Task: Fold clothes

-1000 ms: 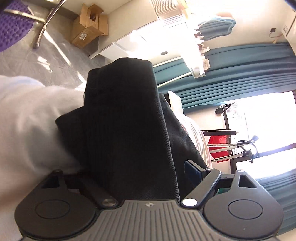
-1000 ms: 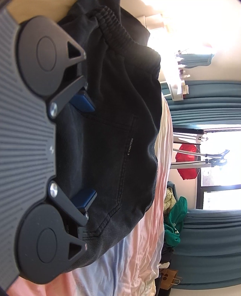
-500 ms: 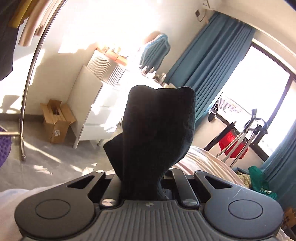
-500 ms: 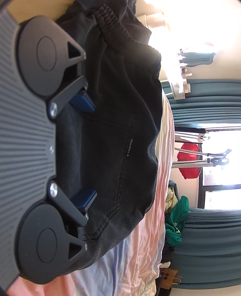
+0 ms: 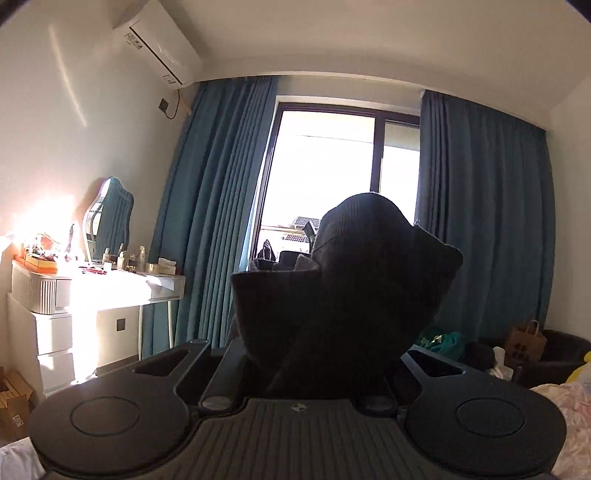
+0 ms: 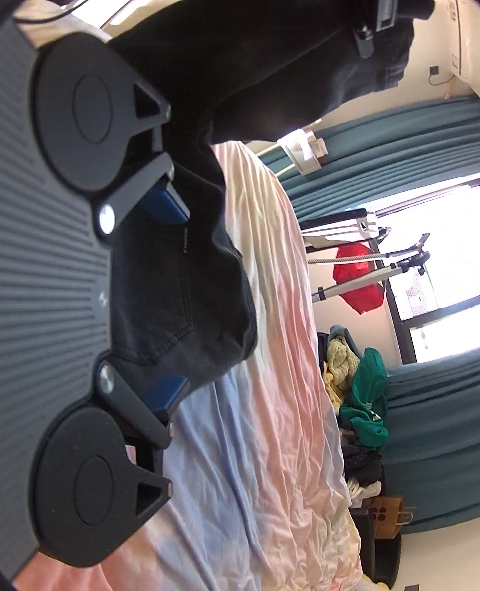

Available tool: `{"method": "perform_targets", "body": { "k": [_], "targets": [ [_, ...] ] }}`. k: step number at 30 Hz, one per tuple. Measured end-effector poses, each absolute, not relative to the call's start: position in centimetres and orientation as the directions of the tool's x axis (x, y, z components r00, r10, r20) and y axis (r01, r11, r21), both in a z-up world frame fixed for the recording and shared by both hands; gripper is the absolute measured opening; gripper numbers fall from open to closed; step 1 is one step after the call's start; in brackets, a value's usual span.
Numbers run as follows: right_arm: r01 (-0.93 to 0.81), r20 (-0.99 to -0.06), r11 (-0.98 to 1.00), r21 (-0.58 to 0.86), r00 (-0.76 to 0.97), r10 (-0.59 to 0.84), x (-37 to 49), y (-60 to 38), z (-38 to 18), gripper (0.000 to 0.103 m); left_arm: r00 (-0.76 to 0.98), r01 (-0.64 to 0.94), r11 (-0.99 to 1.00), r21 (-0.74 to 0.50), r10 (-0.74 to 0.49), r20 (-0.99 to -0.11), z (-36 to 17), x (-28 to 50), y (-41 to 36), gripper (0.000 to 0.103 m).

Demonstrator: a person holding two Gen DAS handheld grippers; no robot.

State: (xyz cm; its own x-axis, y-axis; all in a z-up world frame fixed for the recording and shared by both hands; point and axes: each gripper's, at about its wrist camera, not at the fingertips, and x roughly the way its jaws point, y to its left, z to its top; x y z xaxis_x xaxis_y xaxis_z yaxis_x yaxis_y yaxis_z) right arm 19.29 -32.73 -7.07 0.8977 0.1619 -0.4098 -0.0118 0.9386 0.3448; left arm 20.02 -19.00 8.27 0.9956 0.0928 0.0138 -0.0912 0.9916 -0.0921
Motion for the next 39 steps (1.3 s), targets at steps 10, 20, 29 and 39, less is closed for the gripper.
{"method": "perform_targets", "body": {
  "k": [10, 20, 29, 39],
  "targets": [
    [0.105, -0.356, 0.717, 0.689, 0.911, 0.208, 19.2, -45.7, -9.5, 0.093, 0.978, 0.061, 0.962, 0.267, -0.004, -0.207, -7.1, 22.5, -37.7, 0.014],
    [0.021, -0.291, 0.511, 0.859, 0.841, 0.456, 22.4, -45.2, -12.8, 0.093, 0.949, 0.183, 0.886, 0.427, -0.047, -0.311, -11.8, 23.2, -33.8, 0.079],
    [-0.040, -0.316, 0.543, 0.839, 0.776, 0.546, 23.9, -40.5, -12.3, 0.093, 0.909, 0.295, 0.822, 0.487, -0.084, -0.408, -11.0, 19.5, -25.7, 0.082],
    [-0.135, -0.419, 0.710, 0.691, 0.725, 0.546, 25.7, -35.5, -11.4, 0.093, 0.890, 0.307, 0.869, 0.389, -0.117, -0.440, -10.0, 20.4, -16.3, 0.082]
  ]
}}
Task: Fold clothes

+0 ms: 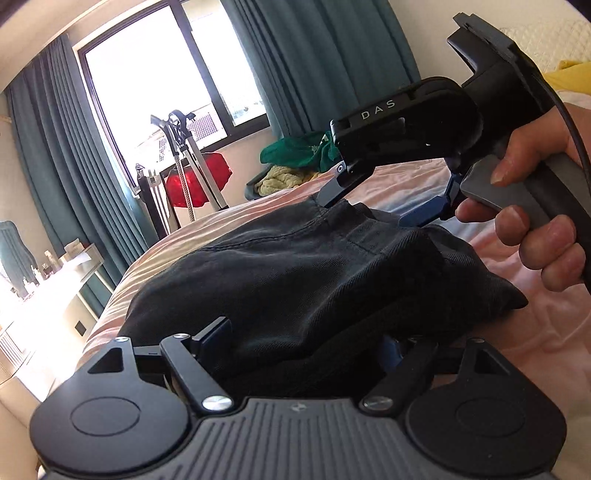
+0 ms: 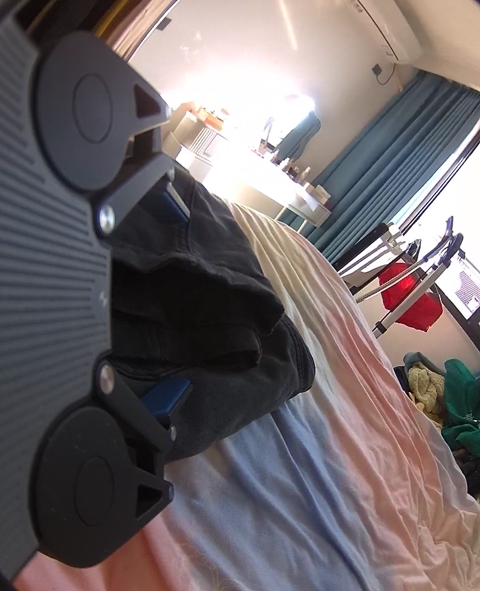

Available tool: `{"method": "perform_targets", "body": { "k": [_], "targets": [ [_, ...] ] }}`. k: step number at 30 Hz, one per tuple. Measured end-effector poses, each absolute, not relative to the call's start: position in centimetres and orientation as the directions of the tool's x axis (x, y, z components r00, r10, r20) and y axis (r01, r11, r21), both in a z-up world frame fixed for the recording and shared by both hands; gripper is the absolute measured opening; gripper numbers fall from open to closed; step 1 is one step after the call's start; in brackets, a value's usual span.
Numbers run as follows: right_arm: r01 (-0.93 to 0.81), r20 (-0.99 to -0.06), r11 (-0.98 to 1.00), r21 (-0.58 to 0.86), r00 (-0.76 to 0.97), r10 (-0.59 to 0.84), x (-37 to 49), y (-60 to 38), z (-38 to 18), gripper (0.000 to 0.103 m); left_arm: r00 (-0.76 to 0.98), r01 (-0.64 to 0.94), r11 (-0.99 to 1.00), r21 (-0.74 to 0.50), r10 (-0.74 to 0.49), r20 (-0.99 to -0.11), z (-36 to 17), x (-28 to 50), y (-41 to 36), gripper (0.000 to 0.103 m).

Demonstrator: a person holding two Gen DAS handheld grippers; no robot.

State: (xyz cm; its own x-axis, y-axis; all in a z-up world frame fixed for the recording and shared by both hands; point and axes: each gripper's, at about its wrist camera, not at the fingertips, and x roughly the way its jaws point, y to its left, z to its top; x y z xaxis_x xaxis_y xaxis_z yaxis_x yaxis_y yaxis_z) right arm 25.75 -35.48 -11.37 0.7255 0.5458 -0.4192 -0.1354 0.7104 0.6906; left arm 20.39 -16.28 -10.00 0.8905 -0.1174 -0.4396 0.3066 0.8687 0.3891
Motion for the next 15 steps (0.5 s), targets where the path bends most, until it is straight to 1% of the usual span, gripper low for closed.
{"method": "perform_targets", "body": {
  "k": [5, 6, 8, 10, 11, 12, 13, 15],
  "targets": [
    [-0.133, -0.387, 0.642, 0.755, 0.700, 0.600, 25.9, -35.8, -11.5, 0.093, 0.891, 0.328, 0.873, 0.360, -0.160, -0.424, -10.2, 17.5, -15.3, 0.082],
    [-0.132, -0.412, 0.667, 0.733, 0.694, 0.590, 26.1, -35.3, -11.5, 0.093, 0.890, 0.333, 0.876, 0.350, -0.169, -0.425, -10.3, 16.8, -15.4, 0.082],
    [-0.134, -0.491, 0.765, 0.629, 0.695, 0.525, 26.6, -33.5, -11.6, 0.092, 0.885, 0.342, 0.881, 0.325, -0.186, -0.427, -10.6, 15.7, -15.6, 0.082],
    [-0.132, -0.516, 0.808, 0.575, 0.708, 0.483, 26.6, -32.2, -11.7, 0.092, 0.881, 0.346, 0.889, 0.299, -0.198, -0.429, -10.6, 15.6, -15.1, 0.082],
    [-0.130, -0.525, 0.825, 0.550, 0.715, 0.462, 26.6, -31.6, -11.8, 0.089, 0.880, 0.345, 0.894, 0.286, -0.203, -0.429, -10.6, 15.4, -14.8, 0.082],
    [-0.127, -0.534, 0.842, 0.524, 0.722, 0.441, 26.6, -31.0, -11.8, 0.079, 0.880, 0.344, 0.899, 0.272, -0.207, -0.428, -10.5, 15.3, -14.5, 0.082],
    [-0.126, -0.529, 0.845, 0.519, 0.729, 0.434, 26.5, -30.7, -11.8, 0.062, 0.879, 0.343, 0.903, 0.259, -0.211, -0.427, -10.5, 15.2, -14.3, 0.082],
    [-0.125, -0.515, 0.838, 0.531, 0.738, 0.436, 26.3, -30.7, -11.8, 0.042, 0.878, 0.340, 0.911, 0.232, -0.219, -0.426, -10.3, 15.0, -13.7, 0.082]
  ]
}}
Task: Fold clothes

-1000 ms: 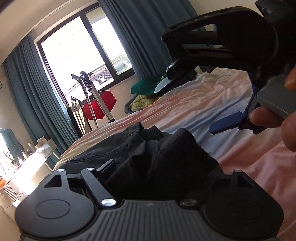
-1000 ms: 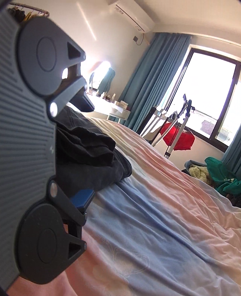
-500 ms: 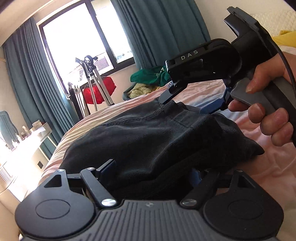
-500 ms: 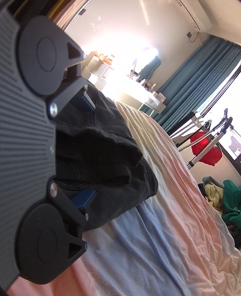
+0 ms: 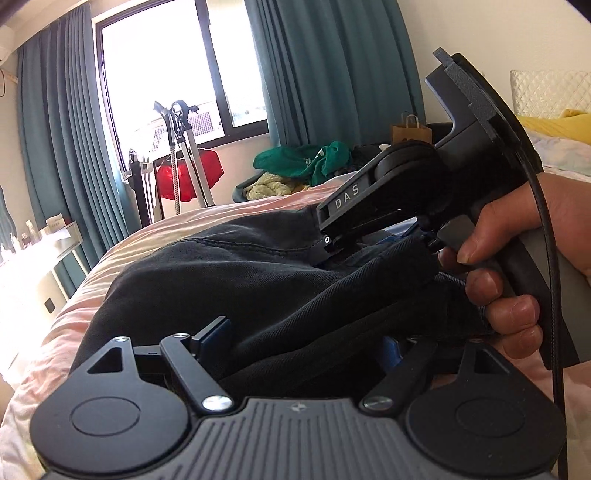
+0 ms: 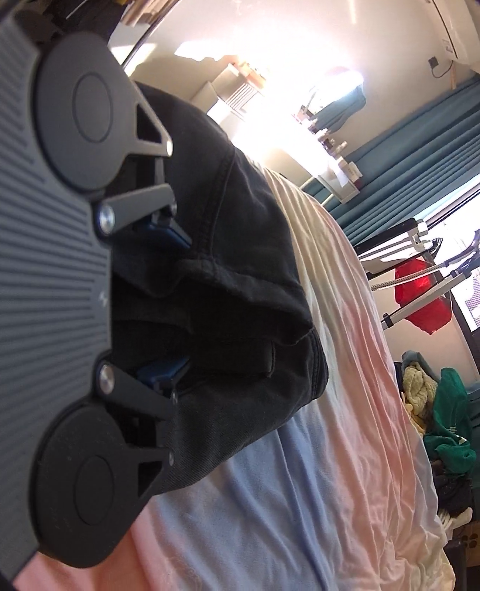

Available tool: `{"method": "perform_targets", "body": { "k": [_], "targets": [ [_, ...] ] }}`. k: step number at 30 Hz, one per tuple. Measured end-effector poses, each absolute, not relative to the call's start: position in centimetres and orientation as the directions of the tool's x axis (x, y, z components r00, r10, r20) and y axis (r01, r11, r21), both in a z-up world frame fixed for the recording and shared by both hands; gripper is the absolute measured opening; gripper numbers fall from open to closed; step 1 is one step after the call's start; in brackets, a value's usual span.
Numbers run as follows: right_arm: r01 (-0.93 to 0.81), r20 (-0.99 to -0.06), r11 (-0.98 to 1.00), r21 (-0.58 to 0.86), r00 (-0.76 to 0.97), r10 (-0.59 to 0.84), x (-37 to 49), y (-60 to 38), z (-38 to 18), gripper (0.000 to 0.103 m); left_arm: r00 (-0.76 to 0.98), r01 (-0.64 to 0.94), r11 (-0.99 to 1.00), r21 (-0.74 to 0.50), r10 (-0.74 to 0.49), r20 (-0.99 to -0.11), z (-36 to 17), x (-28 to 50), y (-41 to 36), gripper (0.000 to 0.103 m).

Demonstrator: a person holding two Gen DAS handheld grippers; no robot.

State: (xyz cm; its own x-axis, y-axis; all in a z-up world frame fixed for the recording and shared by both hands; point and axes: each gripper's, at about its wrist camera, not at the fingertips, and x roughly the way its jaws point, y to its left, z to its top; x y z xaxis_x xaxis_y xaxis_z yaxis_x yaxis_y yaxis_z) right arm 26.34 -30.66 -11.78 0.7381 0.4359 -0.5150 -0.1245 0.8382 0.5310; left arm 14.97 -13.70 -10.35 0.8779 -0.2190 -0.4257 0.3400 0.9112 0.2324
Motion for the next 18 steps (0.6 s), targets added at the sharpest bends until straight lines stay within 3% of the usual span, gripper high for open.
{"method": "perform_targets", "body": {
  "k": [1, 4, 12, 18],
  "targets": [
    [-0.131, -0.503, 0.827, 0.547, 0.737, 0.450, 26.3, -30.6, -11.8, 0.032, 0.878, 0.338, 0.916, 0.218, -0.222, -0.425, -10.3, 15.1, -13.3, 0.082],
    [-0.149, -0.489, 0.842, 0.519, 0.756, 0.434, 25.8, -29.9, -11.3, 0.023, 0.878, 0.326, 0.929, 0.174, -0.230, -0.419, -9.9, 13.8, -12.6, 0.081],
    [-0.167, -0.356, 0.851, 0.497, 0.856, 0.376, 25.2, -32.9, -6.2, 0.021, 0.897, 0.310, 0.949, 0.067, -0.268, -0.350, -6.9, 10.1, -10.5, 0.081],
    [-0.069, -0.466, 0.878, 0.473, 0.826, 0.316, 27.6, -35.8, -11.2, 0.021, 0.897, 0.314, 0.948, 0.049, -0.279, -0.342, -6.3, 8.9, -9.8, 0.081]
  ]
}}
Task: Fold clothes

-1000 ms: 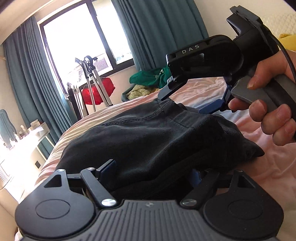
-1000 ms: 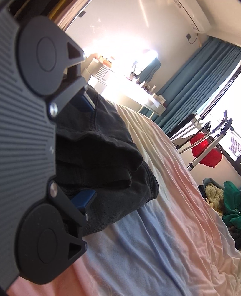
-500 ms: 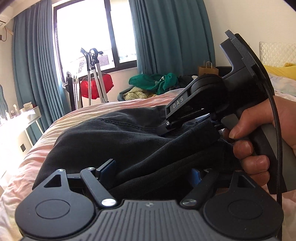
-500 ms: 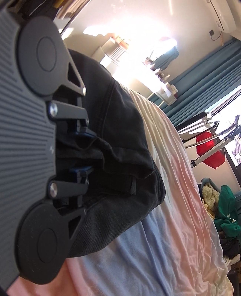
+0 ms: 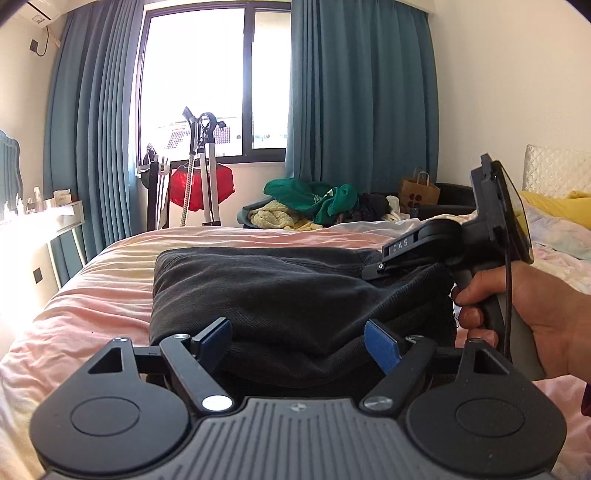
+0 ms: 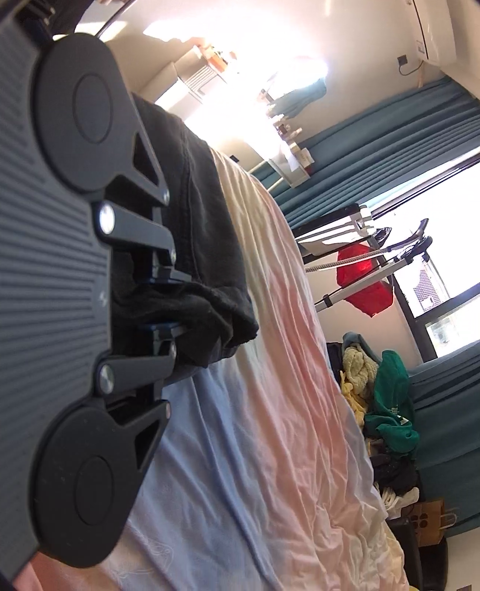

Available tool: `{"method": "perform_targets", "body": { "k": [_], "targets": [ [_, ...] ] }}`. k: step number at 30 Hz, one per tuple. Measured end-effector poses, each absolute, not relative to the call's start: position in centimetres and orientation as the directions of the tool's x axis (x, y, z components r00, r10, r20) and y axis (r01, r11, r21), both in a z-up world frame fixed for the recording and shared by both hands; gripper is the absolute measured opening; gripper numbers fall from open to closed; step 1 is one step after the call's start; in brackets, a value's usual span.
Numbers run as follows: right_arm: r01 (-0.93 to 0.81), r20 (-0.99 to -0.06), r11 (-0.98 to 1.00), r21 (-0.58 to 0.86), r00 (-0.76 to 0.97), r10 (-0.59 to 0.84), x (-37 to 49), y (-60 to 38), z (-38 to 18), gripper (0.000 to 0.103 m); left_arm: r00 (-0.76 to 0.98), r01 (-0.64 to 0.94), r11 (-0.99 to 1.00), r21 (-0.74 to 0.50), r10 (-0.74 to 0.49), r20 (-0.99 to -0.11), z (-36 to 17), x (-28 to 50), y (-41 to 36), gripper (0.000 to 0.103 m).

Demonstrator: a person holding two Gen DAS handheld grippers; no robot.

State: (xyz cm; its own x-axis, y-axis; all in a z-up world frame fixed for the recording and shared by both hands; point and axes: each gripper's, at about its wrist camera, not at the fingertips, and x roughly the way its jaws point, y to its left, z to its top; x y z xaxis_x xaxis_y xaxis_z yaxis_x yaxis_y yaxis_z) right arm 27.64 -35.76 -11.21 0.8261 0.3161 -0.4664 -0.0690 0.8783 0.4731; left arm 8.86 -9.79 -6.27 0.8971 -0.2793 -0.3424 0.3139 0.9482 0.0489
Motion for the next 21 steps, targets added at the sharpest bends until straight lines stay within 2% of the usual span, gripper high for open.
{"method": "perform_targets", "body": {
  "k": [2, 5, 7, 10, 12, 14, 16, 18, 21],
  "targets": [
    [-0.061, -0.480, 0.859, 0.508, 0.808, 0.341, 28.1, -36.0, -13.4, 0.022, 0.896, 0.304, 0.952, 0.041, -0.271, -0.352, -6.2, 8.9, -9.5, 0.081],
    [-0.064, -0.447, 0.825, 0.562, 0.816, 0.368, 27.9, -36.4, -14.4, 0.024, 0.901, 0.280, 0.960, 0.004, -0.262, -0.347, -5.3, 9.5, -8.1, 0.082],
    [-0.058, -0.416, 0.782, 0.620, 0.821, 0.390, 27.5, -37.1, -14.2, 0.030, 0.905, 0.262, 0.964, -0.036, -0.258, -0.339, -4.4, 9.7, -6.5, 0.085],
    [-0.041, -0.358, 0.696, 0.716, 0.835, 0.418, 26.3, -38.7, -13.7, 0.038, 0.902, 0.226, 0.965, -0.137, -0.260, -0.345, -3.4, 10.7, -3.4, 0.093],
    [-0.010, -0.329, 0.655, 0.756, 0.858, 0.394, 24.9, -40.0, -13.2, 0.040, 0.899, 0.186, 0.957, -0.224, -0.258, -0.355, -2.9, 12.0, -1.0, 0.101],
    [0.018, -0.313, 0.627, 0.779, 0.877, 0.364, 23.4, -41.2, -12.7, 0.057, 0.890, 0.142, 0.941, -0.306, -0.257, -0.378, -3.0, 13.7, 1.3, 0.103],
    [0.038, -0.307, 0.612, 0.790, 0.888, 0.341, 22.1, -42.2, -12.3, 0.096, 0.875, 0.098, 0.922, -0.374, -0.259, -0.408, -3.3, 15.4, 3.5, 0.103],
    [0.048, -0.315, 0.601, 0.798, 0.883, 0.348, 21.4, -42.5, -12.1, 0.103, 0.852, 0.068, 0.904, -0.422, -0.273, -0.447, -4.1, 16.6, 5.1, 0.103],
    [0.054, -0.374, 0.625, 0.779, 0.840, 0.394, 21.5, -41.5, -11.9, 0.103, 0.814, 0.029, 0.866, -0.498, -0.310, -0.491, -5.6, 18.0, 7.4, 0.103]
  ]
}}
